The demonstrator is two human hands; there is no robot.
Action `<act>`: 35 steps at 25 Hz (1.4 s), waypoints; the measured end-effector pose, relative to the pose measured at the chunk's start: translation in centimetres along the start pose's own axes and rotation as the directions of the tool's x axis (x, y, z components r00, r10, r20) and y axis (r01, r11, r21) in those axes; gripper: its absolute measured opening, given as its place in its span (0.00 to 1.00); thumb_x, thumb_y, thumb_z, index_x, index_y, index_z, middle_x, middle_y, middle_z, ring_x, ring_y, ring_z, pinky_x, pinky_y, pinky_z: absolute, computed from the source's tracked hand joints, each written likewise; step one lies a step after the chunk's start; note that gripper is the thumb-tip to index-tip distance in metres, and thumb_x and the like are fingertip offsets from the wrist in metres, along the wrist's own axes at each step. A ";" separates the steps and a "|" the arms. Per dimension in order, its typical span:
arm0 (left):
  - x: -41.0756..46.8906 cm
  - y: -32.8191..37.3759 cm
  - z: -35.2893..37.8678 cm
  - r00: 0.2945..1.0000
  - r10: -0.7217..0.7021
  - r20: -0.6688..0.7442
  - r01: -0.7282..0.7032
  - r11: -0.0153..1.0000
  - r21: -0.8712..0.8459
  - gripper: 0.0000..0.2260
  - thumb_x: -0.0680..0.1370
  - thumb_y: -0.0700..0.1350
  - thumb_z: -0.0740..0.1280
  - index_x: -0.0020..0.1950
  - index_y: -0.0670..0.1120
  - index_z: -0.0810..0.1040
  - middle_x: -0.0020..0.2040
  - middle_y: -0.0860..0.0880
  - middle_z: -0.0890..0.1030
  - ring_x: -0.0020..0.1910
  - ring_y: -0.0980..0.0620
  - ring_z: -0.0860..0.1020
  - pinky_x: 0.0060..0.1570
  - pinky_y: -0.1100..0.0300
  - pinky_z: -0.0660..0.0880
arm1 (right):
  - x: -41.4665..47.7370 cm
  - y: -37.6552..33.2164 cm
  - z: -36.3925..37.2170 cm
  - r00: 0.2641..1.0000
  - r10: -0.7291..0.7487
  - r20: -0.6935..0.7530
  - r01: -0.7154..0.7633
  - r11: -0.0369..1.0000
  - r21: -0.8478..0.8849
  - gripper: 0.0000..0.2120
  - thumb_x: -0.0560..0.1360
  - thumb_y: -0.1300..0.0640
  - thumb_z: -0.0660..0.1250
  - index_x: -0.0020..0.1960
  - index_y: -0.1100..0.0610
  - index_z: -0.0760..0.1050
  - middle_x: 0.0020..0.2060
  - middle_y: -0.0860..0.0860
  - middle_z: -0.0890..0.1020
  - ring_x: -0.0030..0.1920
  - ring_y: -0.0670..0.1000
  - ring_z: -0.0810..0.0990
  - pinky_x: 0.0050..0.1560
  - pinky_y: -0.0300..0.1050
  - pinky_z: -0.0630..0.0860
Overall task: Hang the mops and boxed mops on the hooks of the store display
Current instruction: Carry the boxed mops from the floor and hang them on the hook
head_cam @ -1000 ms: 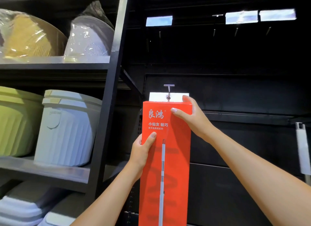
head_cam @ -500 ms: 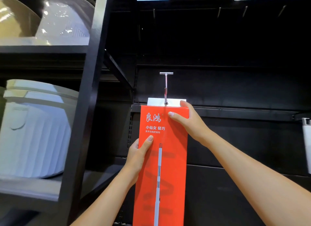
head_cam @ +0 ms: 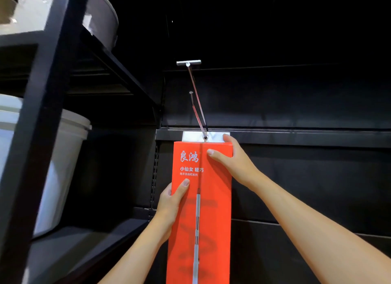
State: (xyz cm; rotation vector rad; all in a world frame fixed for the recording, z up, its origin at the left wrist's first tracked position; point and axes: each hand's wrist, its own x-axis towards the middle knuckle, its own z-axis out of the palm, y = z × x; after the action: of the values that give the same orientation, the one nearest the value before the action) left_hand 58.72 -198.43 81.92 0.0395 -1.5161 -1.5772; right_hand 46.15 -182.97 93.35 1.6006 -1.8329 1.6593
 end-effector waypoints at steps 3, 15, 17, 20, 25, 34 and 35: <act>0.9 -0.8 0.1 1.000 -0.002 -0.011 0.003 1.000 0.026 0.28 0.69 0.63 0.73 0.63 0.47 0.82 0.55 0.44 0.88 0.54 0.41 0.87 0.60 0.39 0.82 | 1.0 1.6 0.1 1.000 -0.012 0.007 0.012 1.000 0.015 0.48 0.68 0.34 0.76 0.80 0.45 0.57 0.67 0.45 0.75 0.62 0.47 0.80 0.65 0.51 0.79; -0.4 -0.2 -0.8 1.000 -0.011 -0.016 0.013 0.984 0.180 0.29 0.70 0.68 0.73 0.67 0.56 0.79 0.60 0.50 0.87 0.55 0.50 0.87 0.60 0.45 0.83 | -1.1 2.5 0.4 1.000 -0.016 -0.019 0.016 1.000 0.018 0.46 0.68 0.32 0.75 0.78 0.42 0.58 0.67 0.41 0.77 0.64 0.45 0.80 0.67 0.55 0.78; -1.8 -0.6 -1.4 0.998 0.039 -0.044 -0.027 0.968 0.250 0.30 0.72 0.66 0.74 0.71 0.59 0.75 0.63 0.54 0.84 0.57 0.55 0.86 0.61 0.47 0.82 | -3.3 2.9 0.7 1.000 0.025 -0.014 -0.025 1.000 0.014 0.48 0.68 0.33 0.76 0.80 0.41 0.55 0.72 0.43 0.74 0.68 0.45 0.77 0.68 0.55 0.76; -5.2 -1.5 -2.4 0.993 0.114 -0.022 -0.099 0.930 0.353 0.30 0.78 0.57 0.74 0.78 0.59 0.67 0.70 0.59 0.78 0.63 0.62 0.80 0.64 0.58 0.78 | -8.2 3.4 1.4 0.989 0.149 -0.026 -0.149 0.988 -0.024 0.49 0.73 0.39 0.75 0.83 0.43 0.48 0.77 0.49 0.66 0.68 0.51 0.76 0.67 0.52 0.75; -12.8 -4.1 -3.9 0.985 0.167 -0.032 -0.122 0.823 0.555 0.29 0.80 0.53 0.70 0.79 0.59 0.64 0.74 0.61 0.69 0.72 0.61 0.69 0.73 0.55 0.69 | -19.4 4.9 2.9 0.953 0.301 -0.037 -0.304 0.946 -0.111 0.44 0.76 0.43 0.74 0.83 0.47 0.52 0.77 0.49 0.66 0.67 0.48 0.72 0.62 0.45 0.69; -33.0 -16.0 -4.3 0.944 -0.162 0.289 -0.150 0.569 0.808 0.30 0.82 0.55 0.67 0.82 0.53 0.61 0.82 0.53 0.64 0.82 0.49 0.60 0.79 0.42 0.62 | -46.9 8.4 4.3 0.767 0.637 -0.080 -0.629 0.721 -0.291 0.44 0.74 0.42 0.73 0.82 0.48 0.55 0.78 0.48 0.65 0.75 0.48 0.68 0.75 0.51 0.68; -35.7 -17.4 -3.8 0.921 -0.223 0.321 -0.145 0.568 0.810 0.31 0.81 0.57 0.67 0.82 0.54 0.61 0.82 0.53 0.63 0.83 0.50 0.59 0.78 0.41 0.63 | -50.3 8.7 3.9 0.730 0.675 -0.110 -0.675 0.685 -0.273 0.43 0.73 0.43 0.74 0.82 0.49 0.56 0.77 0.49 0.65 0.75 0.49 0.69 0.75 0.51 0.68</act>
State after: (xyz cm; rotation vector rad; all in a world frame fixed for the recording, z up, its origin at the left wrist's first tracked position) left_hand 71.75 -182.80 47.57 0.3101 -2.4996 -0.7624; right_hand 61.14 -159.82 50.24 0.8168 -2.7354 1.4742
